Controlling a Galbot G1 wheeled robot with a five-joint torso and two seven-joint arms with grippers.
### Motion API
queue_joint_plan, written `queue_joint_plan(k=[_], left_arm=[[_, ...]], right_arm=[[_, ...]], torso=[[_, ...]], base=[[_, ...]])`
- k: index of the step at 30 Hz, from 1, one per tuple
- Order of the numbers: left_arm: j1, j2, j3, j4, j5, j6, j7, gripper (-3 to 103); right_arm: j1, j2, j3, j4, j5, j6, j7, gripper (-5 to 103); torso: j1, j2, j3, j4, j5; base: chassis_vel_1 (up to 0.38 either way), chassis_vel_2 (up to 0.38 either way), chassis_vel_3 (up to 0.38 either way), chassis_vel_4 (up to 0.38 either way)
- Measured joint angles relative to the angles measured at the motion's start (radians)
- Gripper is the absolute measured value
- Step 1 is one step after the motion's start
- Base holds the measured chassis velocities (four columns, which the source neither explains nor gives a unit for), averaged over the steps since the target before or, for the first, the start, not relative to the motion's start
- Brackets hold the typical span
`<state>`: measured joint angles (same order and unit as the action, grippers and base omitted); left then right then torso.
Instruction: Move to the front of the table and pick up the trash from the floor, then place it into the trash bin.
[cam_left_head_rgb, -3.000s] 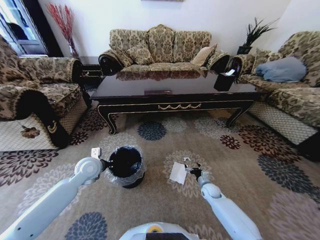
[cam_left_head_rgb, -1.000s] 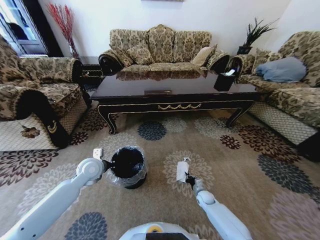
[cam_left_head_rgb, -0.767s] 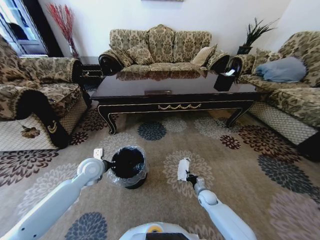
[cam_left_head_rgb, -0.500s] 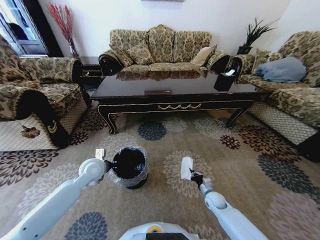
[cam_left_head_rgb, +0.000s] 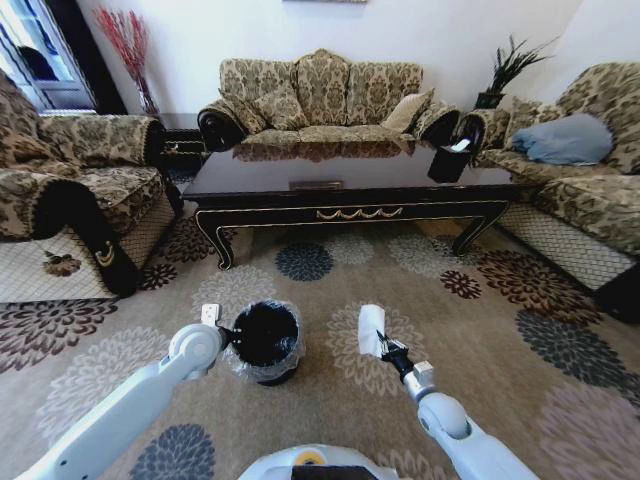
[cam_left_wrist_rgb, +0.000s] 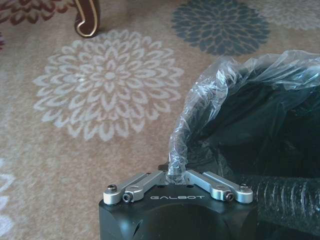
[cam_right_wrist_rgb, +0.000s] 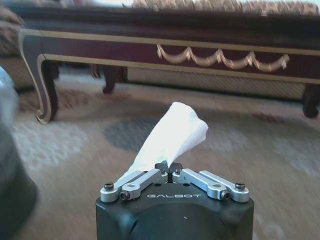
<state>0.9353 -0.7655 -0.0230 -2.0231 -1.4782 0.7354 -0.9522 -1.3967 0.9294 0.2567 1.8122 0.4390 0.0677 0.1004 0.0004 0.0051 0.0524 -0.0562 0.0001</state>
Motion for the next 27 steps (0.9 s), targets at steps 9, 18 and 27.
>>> queue_joint_plan(k=[9, 18, 27], left_arm=[[-0.057, -0.060, 0.107, 0.037, 0.034, 0.000, -0.002, 0], [-0.199, -0.147, 0.288, 0.116, 0.019, 0.000, -0.013, 0], [-0.304, -0.234, 0.405, 0.164, -0.074, 0.000, -0.065, 0]], right_arm=[[-0.053, -0.046, 0.027, 0.178, 0.015, -0.023, 0.020, 0], [-0.124, -0.085, 0.069, 0.297, -0.153, 0.023, -0.004, 0], [-0.133, -0.102, 0.060, 0.283, -0.345, 0.110, -0.026, 0]], torso=[[0.000, 0.000, 0.000, 0.0000, 0.0000], [0.000, 0.000, 0.000, -0.0002, 0.0002], [0.000, 0.000, 0.000, -0.0004, 0.0000]], base=[[0.000, 0.000, 0.000, 0.000], [0.000, 0.000, 0.000, 0.000], [0.000, 0.000, 0.000, 0.000]])
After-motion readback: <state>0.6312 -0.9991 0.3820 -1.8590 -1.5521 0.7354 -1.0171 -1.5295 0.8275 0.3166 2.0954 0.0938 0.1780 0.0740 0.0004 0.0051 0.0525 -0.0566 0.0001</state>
